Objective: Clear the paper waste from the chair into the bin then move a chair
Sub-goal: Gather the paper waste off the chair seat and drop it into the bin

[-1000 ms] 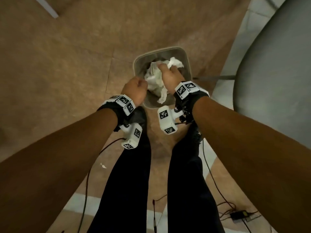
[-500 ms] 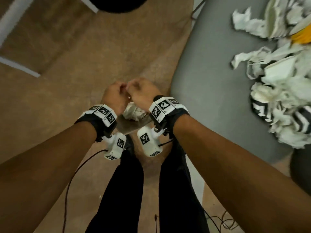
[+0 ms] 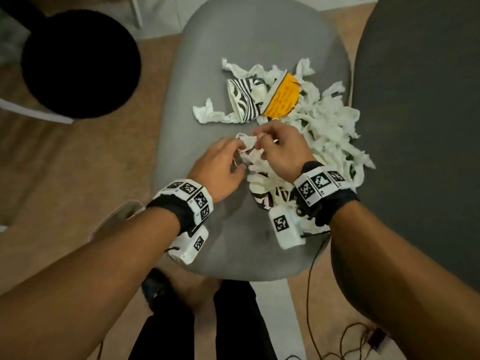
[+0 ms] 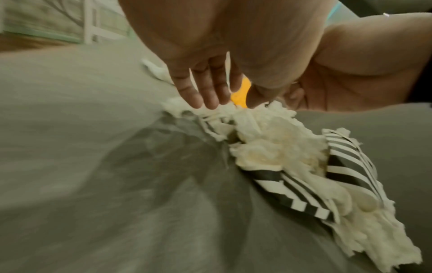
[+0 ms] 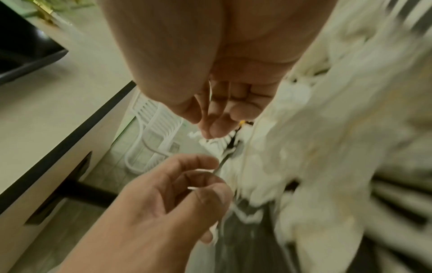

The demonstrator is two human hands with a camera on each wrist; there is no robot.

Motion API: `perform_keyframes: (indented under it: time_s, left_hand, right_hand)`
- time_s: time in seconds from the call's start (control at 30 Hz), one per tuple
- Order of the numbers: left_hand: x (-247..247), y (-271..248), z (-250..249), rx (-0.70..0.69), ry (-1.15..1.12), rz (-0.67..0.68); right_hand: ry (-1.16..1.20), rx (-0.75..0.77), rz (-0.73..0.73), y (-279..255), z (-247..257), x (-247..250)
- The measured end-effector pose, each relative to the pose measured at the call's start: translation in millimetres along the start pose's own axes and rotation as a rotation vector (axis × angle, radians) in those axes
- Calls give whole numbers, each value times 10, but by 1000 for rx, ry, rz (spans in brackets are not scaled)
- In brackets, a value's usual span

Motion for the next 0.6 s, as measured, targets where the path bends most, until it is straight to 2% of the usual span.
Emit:
perform_keyframes:
  time_s: [0.1, 0.2, 0.33, 0.43, 0.53, 0.6]
  left_hand:
    - [-253, 223, -291, 36, 81, 31]
    - [-417, 356, -363, 154, 188, 59]
    - [-529, 399, -398, 200, 19, 65]
    - [-478, 375, -387, 207, -49, -1]
    - [-363, 351, -328, 205, -99, -74]
    - [-298, 326, -263, 182, -117, -105]
  right_hand:
    - [-15, -16, -81, 179, -144, 405]
    - [-36, -30, -118, 370, -178, 655]
    - [-110, -13, -109, 570, -127, 767]
    - [-284, -4, -143, 712, -97, 780]
    - [-307, -29, -201, 896, -79, 803]
    - [-339, -53, -178, 989, -53, 759]
Point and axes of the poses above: each hand's wrist, its own y-axis towards the middle knuckle, its own x-axis out of the back of the hand, z = x × y, the point moved 3 cm from there along y, towards the middle knuckle, and after that the axes turned 5 degrees about -x, right-handed, at the moved point
